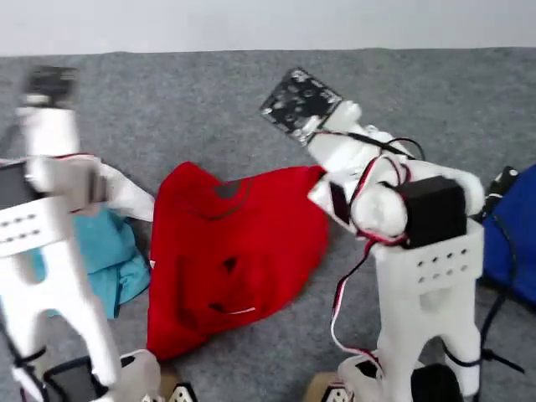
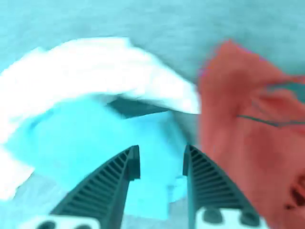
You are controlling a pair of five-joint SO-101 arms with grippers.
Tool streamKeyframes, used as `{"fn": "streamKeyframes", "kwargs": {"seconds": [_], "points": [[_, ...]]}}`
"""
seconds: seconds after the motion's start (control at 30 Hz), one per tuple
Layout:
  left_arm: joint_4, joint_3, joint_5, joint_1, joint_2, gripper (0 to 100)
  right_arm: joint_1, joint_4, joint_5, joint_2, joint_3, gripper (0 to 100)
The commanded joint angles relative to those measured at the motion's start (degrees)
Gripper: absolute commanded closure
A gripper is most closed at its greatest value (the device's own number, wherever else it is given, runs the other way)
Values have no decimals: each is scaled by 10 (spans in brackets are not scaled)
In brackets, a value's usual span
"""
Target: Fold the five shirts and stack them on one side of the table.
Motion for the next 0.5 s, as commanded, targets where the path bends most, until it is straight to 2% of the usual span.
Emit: {"fn": "streamKeyframes", "kwargs": {"seconds": [0.0,0.17,0.47], "points": [[20,-26,-28,-85,1,837,-80,-61,6,-22,-33,988],[26,-28,-47,-169,0,838,-208,-179,6,43,-33,988],[27,-26,-96,-311,0,838,-302,-388,6,248,-37,988]]}}
